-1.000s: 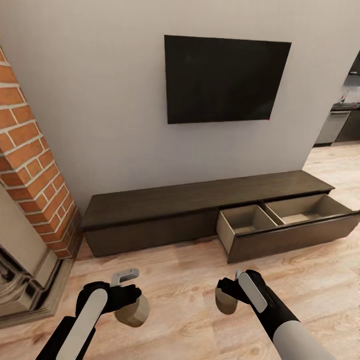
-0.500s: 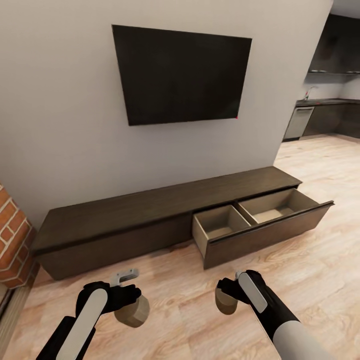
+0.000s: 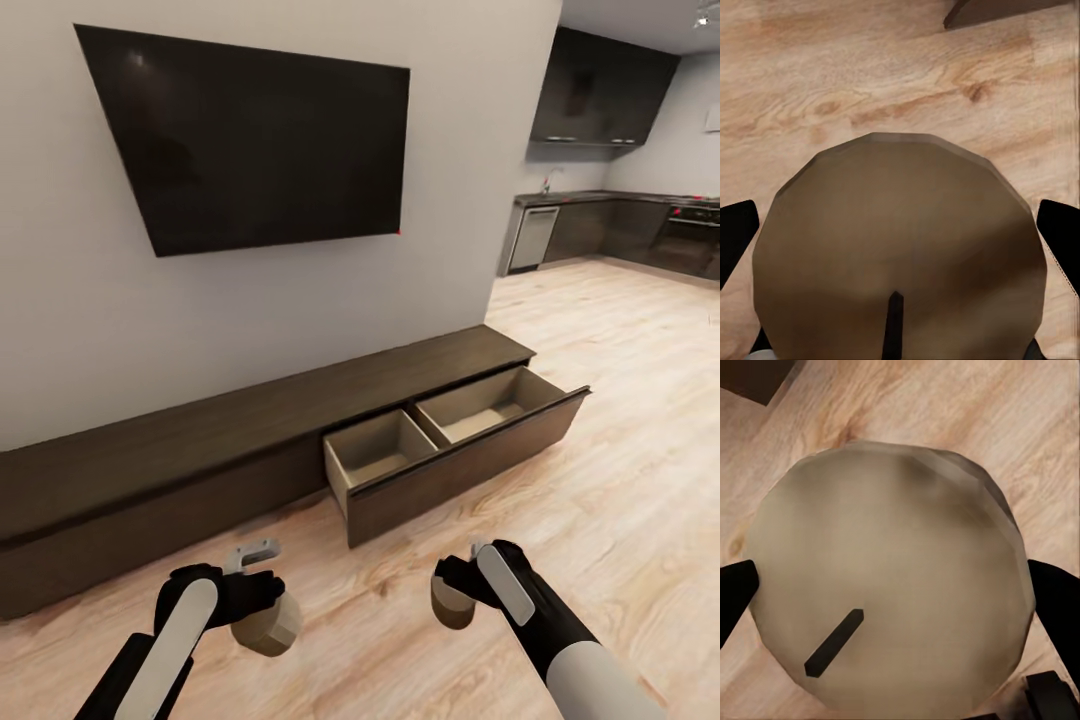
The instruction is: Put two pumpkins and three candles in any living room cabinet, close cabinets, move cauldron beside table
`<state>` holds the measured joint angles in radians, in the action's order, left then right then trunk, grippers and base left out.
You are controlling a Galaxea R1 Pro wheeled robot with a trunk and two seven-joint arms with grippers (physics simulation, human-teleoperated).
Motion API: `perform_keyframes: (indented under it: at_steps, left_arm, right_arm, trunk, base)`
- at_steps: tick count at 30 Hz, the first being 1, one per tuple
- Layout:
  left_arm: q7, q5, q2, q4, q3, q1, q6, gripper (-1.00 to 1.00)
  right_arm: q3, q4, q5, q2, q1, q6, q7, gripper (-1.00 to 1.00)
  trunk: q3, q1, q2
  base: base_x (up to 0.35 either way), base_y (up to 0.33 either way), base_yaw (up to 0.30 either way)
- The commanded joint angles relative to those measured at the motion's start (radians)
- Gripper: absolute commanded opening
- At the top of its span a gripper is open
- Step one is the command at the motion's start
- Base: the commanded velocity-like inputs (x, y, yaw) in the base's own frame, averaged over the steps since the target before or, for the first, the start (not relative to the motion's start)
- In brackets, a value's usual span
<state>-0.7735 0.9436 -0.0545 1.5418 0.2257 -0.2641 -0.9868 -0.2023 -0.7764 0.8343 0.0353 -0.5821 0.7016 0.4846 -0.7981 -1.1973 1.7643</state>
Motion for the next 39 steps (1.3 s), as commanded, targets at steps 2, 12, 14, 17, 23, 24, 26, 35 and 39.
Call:
perform_keyframes:
  at_steps: [2, 12, 14, 17, 23, 24, 26, 35, 39]
  left_arm:
    - [-0.01, 0.009, -0.001, 0.001, 0.002, -0.001, -0.001, -1.0]
    - [-0.01, 0.009, -0.001, 0.0, 0.003, -0.001, -0.001, -1.0]
    - [-0.01, 0.009, -0.001, 0.0, 0.003, -0.001, -0.001, -1.0]
    - [-0.01, 0.009, -0.001, 0.0, 0.003, -0.001, -0.001, -1.0]
    - [-0.01, 0.008, -0.001, 0.0, 0.003, -0.001, -0.001, -1.0]
    - [-0.01, 0.008, -0.001, 0.0, 0.003, -0.001, -0.001, -1.0]
    - [-0.01, 0.008, -0.001, 0.0, 0.003, -0.001, -0.001, -1.0]
    - [-0.01, 0.007, -0.001, 0.0, 0.004, -0.001, -0.001, -1.0]
    - [-0.01, 0.007, -0.001, 0.0, 0.004, -0.001, -0.001, -1.0]
  right_arm:
    - [-0.005, -0.001, 0.011, 0.001, -0.001, -0.001, 0.011, -1.0]
    - [-0.005, -0.001, 0.011, 0.001, -0.001, -0.001, 0.011, -1.0]
    - [-0.005, -0.001, 0.011, 0.001, -0.001, -0.001, 0.011, -1.0]
    - [-0.005, -0.001, 0.01, 0.001, -0.001, -0.001, 0.011, -1.0]
    - [-0.005, -0.001, 0.01, 0.001, -0.001, -0.001, 0.012, -1.0]
    - [-0.005, -0.001, 0.01, 0.001, -0.001, -0.001, 0.012, -1.0]
    - [-0.005, -0.001, 0.01, 0.001, -0.001, -0.001, 0.011, -1.0]
    - [-0.005, -0.001, 0.01, 0.001, -0.001, -0.001, 0.012, -1.0]
    - [-0.005, -0.001, 0.01, 0.001, -0.001, -0.001, 0.012, -1.0]
  trunk:
    - [-0.002, 0.0, 0.0]
    - [-0.009, 0.0, 0.0]
    - [-0.01, 0.0, 0.0]
    - [-0.012, 0.0, 0.0]
    - [-0.017, 0.0, 0.0]
    - [-0.018, 0.0, 0.0]
    - [-0.019, 0.0, 0.0]
    - [-0.027, 0.0, 0.0]
    - [-0.03, 0.0, 0.0]
  base:
    - [0.09, -0.327, -0.257]
    - [0.048, -0.331, -0.257]
    - [0.004, -0.333, -0.256]
    - [0.001, -0.334, -0.256]
    - [0.0, -0.334, -0.256]
    - [0.0, -0.334, -0.256]
    - [0.0, -0.334, -0.256]
    - [0.079, -0.328, -0.256]
    - [0.206, -0.282, -0.253]
